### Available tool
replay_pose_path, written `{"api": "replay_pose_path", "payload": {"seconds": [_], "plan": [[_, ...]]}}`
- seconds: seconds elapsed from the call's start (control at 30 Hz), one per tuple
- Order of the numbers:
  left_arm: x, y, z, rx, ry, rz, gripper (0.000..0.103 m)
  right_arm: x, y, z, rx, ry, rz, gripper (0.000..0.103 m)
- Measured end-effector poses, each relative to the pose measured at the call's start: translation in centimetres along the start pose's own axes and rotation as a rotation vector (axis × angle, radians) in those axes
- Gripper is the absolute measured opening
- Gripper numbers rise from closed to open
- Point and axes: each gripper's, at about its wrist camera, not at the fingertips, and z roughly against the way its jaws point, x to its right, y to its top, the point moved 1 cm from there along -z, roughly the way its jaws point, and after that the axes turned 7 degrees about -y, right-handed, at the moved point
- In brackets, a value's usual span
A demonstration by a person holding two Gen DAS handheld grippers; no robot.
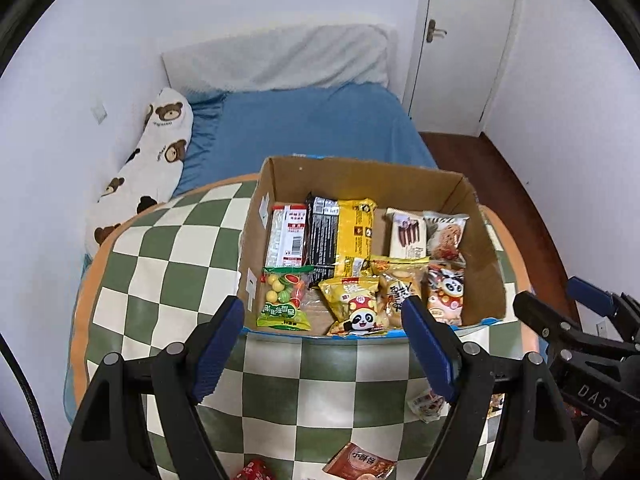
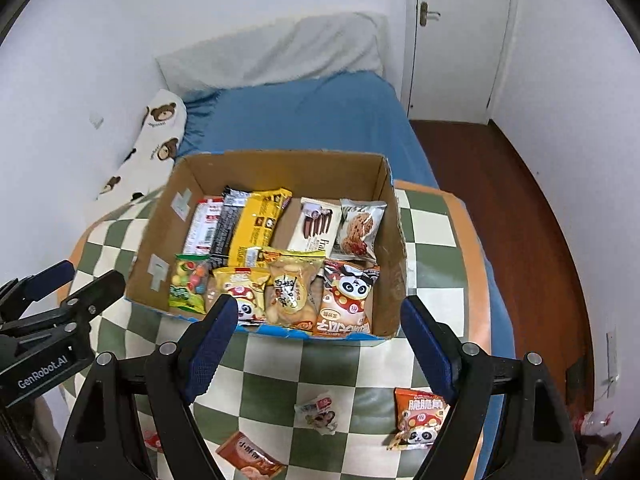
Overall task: Organize snacks
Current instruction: 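Grasp the brown cookie pack with left tool while right tool grasps the orange Cuicuijiao bag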
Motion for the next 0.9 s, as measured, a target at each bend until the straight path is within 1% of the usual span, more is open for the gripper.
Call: {"api": "replay_pose_path", "payload": {"seconds": [0.13, 0.23, 0.3, 0.37, 0.43, 0.53, 0.57, 0.63, 0.67, 0.73, 0.77, 0.8, 0.9], "plan": [[0.6, -0.6, 1.3, 0.020, -0.004, -0.001, 0.080, 0.2, -0.9, 1.8, 0.019, 0.017, -0.020, 0.086], [1.0, -1.2, 1.6, 0.012, -0.011, 0.006, 0.080, 0.4, -1.7, 2.5, 0.023, 0.032, -0.037, 0.086], [1.2, -2.1, 1.2, -0.018, -0.017, 0.022, 0.080, 0.8, -2.3, 2.6, 0.017, 0.043, -0.054, 0.086], [1.3, -3.3, 0.5, -0.055, -0.024, 0.044, 0.080, 1.6, -3.2, 1.9, -0.013, 0.052, -0.077, 0.086], [1.3, -5.2, -1.2, -0.130, -0.026, 0.071, 0.080, 2.5, -4.6, 0.7, -0.060, 0.067, -0.104, 0.087], [0.7, -9.2, -5.1, -0.297, -0.069, 0.151, 0.080, 4.6, -7.4, -1.4, -0.142, 0.074, -0.162, 0.087], [0.4, -11.3, -7.2, -0.389, -0.083, 0.188, 0.080, 5.7, -8.5, -2.4, -0.174, 0.071, -0.190, 0.087], [-0.1, -13.9, -9.8, -0.494, -0.113, 0.249, 0.080, 7.6, -10.4, -3.9, -0.224, 0.063, -0.240, 0.087], [-0.5, -16.0, -11.7, -0.580, -0.137, 0.307, 0.080, 8.6, -11.4, -4.7, -0.251, 0.056, -0.268, 0.087], [-0.8, -18.6, -13.8, -0.678, -0.170, 0.385, 0.080, 10.7, -13.2, -6.2, -0.298, 0.045, -0.321, 0.087], [-1.0, -20.3, -15.2, -0.740, -0.188, 0.446, 0.080, 11.4, -13.8, -6.7, -0.312, 0.042, -0.340, 0.087], [-1.1, -21.2, -15.8, -0.774, -0.199, 0.482, 0.078, 12.0, -14.4, -7.2, -0.325, 0.038, -0.355, 0.087], [-0.9, -23.8, -18.0, -0.864, -0.254, 0.616, 0.078, 13.5, -15.8, -8.5, -0.352, 0.017, -0.386, 0.087]]}}
